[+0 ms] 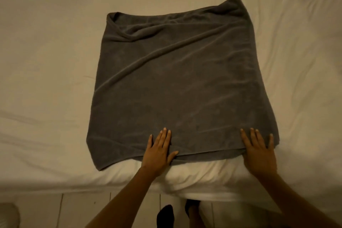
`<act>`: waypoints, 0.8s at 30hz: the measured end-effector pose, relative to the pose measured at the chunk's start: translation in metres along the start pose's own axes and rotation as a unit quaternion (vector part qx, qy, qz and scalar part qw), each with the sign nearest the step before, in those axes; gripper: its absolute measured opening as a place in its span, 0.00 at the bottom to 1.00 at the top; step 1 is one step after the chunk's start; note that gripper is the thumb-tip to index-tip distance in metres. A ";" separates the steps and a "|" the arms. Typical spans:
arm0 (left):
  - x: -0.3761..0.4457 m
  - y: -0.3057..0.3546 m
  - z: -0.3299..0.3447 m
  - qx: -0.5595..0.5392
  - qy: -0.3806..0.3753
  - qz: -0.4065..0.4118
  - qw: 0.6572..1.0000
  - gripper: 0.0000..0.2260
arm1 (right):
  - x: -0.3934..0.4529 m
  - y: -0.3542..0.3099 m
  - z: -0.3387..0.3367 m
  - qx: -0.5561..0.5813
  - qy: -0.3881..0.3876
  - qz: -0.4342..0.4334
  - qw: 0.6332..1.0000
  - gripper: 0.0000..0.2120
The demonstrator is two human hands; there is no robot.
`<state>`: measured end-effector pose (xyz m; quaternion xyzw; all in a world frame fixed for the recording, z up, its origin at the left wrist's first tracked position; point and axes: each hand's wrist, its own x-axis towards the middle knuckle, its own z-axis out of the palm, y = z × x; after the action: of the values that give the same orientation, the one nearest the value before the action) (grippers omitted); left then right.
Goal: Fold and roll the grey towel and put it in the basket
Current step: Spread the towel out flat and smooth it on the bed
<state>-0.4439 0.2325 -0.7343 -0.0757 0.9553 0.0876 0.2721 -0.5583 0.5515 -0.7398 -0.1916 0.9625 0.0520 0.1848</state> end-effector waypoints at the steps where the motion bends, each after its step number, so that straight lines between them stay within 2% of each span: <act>1: -0.024 -0.018 0.015 0.008 -0.007 0.007 1.000 0.38 | -0.009 -0.014 0.008 -0.035 0.031 -0.014 0.999 0.34; 2: -0.042 -0.036 0.030 0.038 0.010 0.014 0.999 0.37 | -0.014 -0.025 0.020 -0.058 0.062 -0.029 0.996 0.30; 5: -0.035 -0.052 0.019 0.069 0.002 0.020 0.997 0.32 | 0.006 -0.011 0.004 -0.089 0.053 -0.035 0.994 0.29; 9: -0.042 -0.080 0.016 0.095 0.077 -0.016 0.992 0.28 | 0.008 -0.018 0.000 -0.111 0.098 -0.057 0.987 0.29; 13: -0.062 -0.117 0.031 0.124 0.133 -0.047 0.982 0.24 | 0.006 -0.018 0.007 -0.128 0.106 -0.060 0.984 0.29; 16: -0.070 -0.132 0.036 0.108 0.138 -0.065 0.982 0.22 | 0.006 -0.028 0.009 -0.140 0.116 -0.081 0.980 0.28; 18: -0.074 -0.136 0.034 0.085 0.140 -0.092 0.982 0.25 | 0.008 -0.036 0.009 -0.151 0.143 -0.108 0.972 0.26; 21: -0.079 -0.143 0.034 0.069 0.145 -0.132 0.978 0.27 | 0.008 -0.054 0.005 -0.138 0.147 -0.126 0.971 0.32; 24: -0.091 -0.153 0.038 0.061 0.126 -0.179 0.974 0.28 | -0.003 -0.084 0.007 -0.128 0.150 -0.160 0.967 0.32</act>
<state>-0.3187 0.1002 -0.7371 -0.2394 0.9563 -0.0318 0.1651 -0.5212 0.4759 -0.7475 -0.3709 0.9214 0.1149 0.0187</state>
